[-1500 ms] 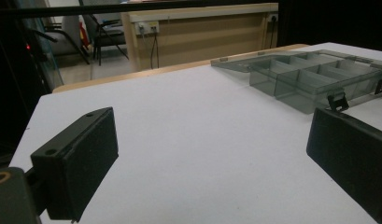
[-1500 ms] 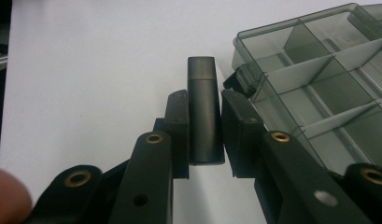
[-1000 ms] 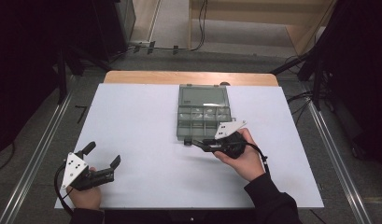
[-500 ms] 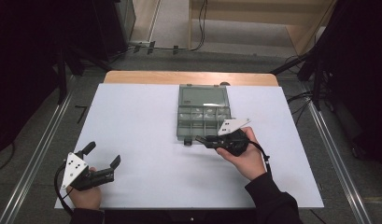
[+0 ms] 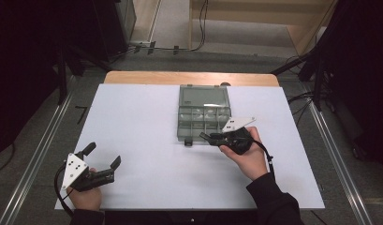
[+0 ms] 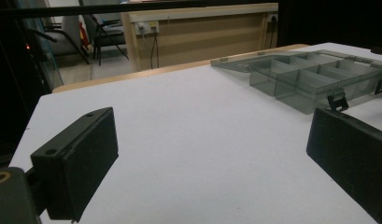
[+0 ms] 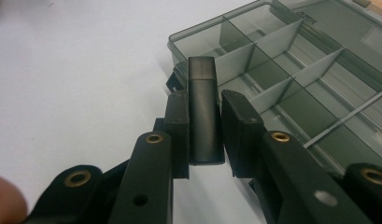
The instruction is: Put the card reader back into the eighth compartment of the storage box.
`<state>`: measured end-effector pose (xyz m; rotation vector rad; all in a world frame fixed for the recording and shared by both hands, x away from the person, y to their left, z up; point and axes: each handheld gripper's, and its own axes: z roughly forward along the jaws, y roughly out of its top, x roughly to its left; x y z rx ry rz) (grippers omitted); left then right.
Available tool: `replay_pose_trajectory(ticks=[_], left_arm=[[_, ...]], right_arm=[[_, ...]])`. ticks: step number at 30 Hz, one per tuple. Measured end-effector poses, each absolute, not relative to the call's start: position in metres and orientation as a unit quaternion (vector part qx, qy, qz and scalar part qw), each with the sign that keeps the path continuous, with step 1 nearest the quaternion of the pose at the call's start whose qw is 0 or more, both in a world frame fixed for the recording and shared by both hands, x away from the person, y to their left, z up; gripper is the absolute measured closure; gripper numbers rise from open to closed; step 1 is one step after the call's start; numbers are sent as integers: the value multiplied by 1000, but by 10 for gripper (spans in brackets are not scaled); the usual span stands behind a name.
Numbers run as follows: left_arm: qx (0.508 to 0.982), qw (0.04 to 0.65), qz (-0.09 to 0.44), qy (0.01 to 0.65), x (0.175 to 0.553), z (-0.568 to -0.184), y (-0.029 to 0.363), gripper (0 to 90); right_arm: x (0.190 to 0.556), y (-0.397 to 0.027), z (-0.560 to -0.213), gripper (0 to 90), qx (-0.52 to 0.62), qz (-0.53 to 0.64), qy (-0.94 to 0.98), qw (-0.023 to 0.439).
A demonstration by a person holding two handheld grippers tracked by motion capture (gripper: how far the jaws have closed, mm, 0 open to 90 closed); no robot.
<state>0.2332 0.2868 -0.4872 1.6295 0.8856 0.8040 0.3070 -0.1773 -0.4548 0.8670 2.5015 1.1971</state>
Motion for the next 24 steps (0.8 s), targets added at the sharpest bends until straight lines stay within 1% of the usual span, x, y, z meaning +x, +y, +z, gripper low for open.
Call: replay_pose_trajectory(ticks=[24], left_arm=[[683, 532, 337, 371, 233, -487, 287, 22]], right_arm=[[311, -194, -457, 712, 365, 405, 825, 148]])
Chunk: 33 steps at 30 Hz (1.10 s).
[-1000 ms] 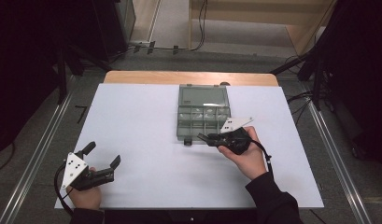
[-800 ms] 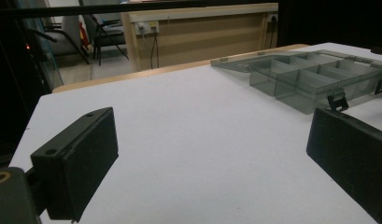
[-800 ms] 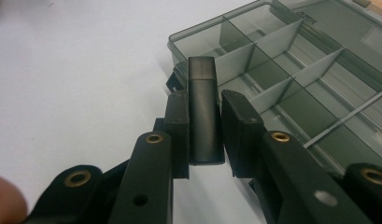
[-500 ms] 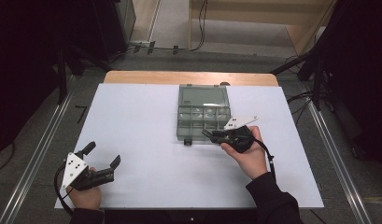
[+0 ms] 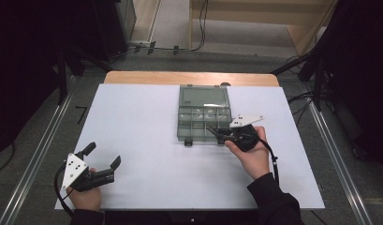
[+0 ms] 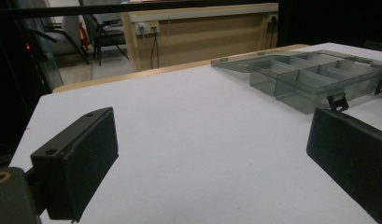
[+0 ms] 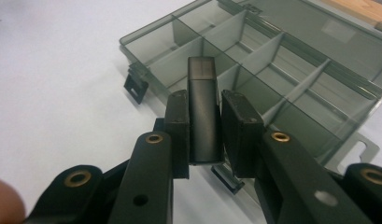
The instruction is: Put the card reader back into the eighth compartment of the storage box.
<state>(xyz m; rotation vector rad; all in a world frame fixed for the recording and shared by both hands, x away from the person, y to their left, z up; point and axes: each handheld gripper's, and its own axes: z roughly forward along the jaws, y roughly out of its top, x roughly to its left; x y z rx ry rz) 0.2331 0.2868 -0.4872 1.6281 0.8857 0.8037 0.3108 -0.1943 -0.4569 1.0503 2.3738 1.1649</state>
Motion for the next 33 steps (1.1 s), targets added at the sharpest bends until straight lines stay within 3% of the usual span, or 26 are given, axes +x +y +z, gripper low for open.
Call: replay_pose_trajectory(ticks=[33], left_arm=[[683, 532, 337, 371, 233, -487, 287, 23]], right_arm=[[323, -216, -470, 705, 459, 371, 785, 190]])
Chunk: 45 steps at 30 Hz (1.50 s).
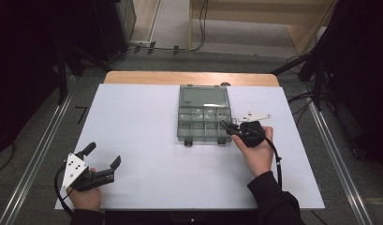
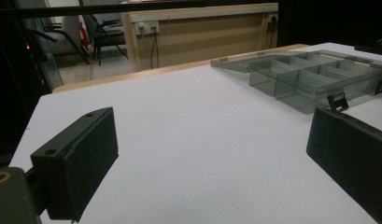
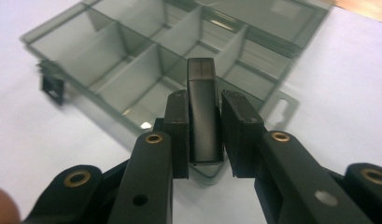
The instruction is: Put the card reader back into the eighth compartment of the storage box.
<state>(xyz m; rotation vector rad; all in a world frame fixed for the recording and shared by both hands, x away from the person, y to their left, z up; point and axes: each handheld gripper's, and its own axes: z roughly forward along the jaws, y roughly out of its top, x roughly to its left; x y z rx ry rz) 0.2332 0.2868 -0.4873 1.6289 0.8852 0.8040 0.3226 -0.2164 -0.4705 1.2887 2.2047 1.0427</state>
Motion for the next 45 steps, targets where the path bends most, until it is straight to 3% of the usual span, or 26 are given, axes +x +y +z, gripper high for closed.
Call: replay_pose_trajectory(ticks=[10, 16, 23, 26, 29, 45], left_arm=[[683, 532, 337, 371, 233, -487, 287, 23], [683, 531, 337, 371, 233, -487, 287, 23], [683, 532, 337, 372, 233, -487, 287, 23], [683, 531, 337, 372, 233, -487, 287, 23], [683, 531, 337, 371, 233, -487, 287, 23], [683, 531, 338, 371, 233, -487, 287, 23]], right_arm=[[318, -224, -469, 412, 469, 395, 767, 188], [314, -228, -468, 313, 460, 409, 765, 187], [307, -234, -467, 110, 459, 419, 760, 189], [305, -235, -467, 102, 453, 425, 761, 187], [301, -237, -466, 0, 459, 429, 752, 197], [281, -260, -463, 0, 455, 458, 733, 211]])
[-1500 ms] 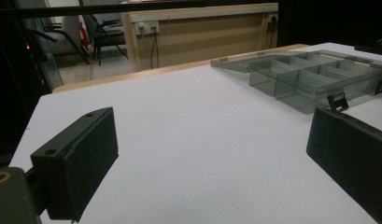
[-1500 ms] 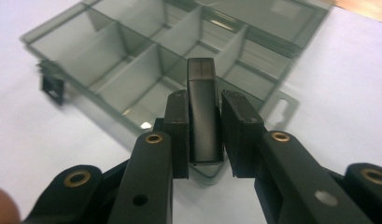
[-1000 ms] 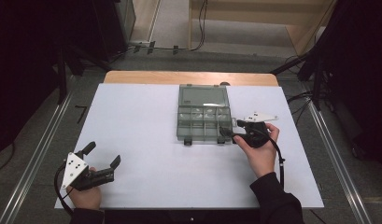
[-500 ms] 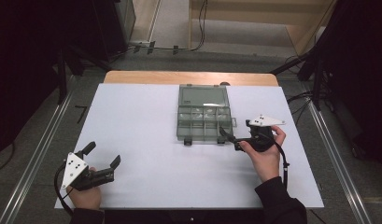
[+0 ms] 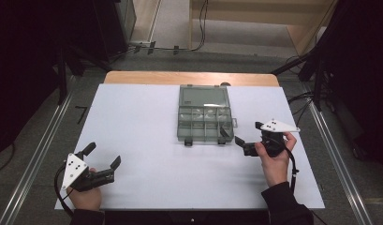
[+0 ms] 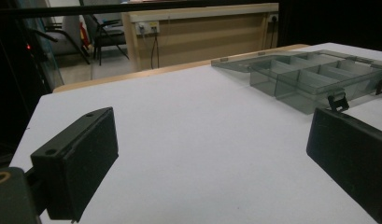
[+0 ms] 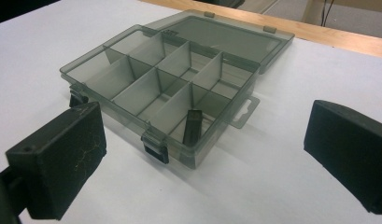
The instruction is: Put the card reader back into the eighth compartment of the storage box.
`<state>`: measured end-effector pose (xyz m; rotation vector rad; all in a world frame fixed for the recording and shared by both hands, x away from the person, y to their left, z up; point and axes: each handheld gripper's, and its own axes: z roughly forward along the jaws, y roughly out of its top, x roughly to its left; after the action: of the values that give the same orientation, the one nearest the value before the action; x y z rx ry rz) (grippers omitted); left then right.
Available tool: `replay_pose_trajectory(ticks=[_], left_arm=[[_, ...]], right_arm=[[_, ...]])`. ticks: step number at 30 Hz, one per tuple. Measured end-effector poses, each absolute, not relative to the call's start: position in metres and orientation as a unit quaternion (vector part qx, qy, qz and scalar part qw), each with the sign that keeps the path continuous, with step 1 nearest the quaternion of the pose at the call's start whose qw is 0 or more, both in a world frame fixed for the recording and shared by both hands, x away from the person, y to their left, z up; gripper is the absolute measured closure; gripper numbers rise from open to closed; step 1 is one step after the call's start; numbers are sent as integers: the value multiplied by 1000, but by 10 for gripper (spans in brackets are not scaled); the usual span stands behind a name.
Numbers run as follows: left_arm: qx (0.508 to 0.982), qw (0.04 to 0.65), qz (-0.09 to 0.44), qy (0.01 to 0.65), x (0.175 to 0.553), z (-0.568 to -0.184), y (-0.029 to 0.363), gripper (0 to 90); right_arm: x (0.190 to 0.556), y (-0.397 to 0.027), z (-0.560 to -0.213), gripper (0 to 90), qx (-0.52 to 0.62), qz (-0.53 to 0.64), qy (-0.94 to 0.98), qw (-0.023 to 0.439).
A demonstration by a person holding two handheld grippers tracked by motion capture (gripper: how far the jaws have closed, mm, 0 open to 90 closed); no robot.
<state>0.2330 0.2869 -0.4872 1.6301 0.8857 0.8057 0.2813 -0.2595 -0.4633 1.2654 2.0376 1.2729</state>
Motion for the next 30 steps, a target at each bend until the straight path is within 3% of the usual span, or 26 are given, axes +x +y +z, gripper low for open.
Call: replay_pose_trajectory(ticks=[30], left_arm=[[683, 531, 337, 371, 233, -487, 287, 23]], right_arm=[[243, -303, -482, 0, 467, 487, 704, 222]])
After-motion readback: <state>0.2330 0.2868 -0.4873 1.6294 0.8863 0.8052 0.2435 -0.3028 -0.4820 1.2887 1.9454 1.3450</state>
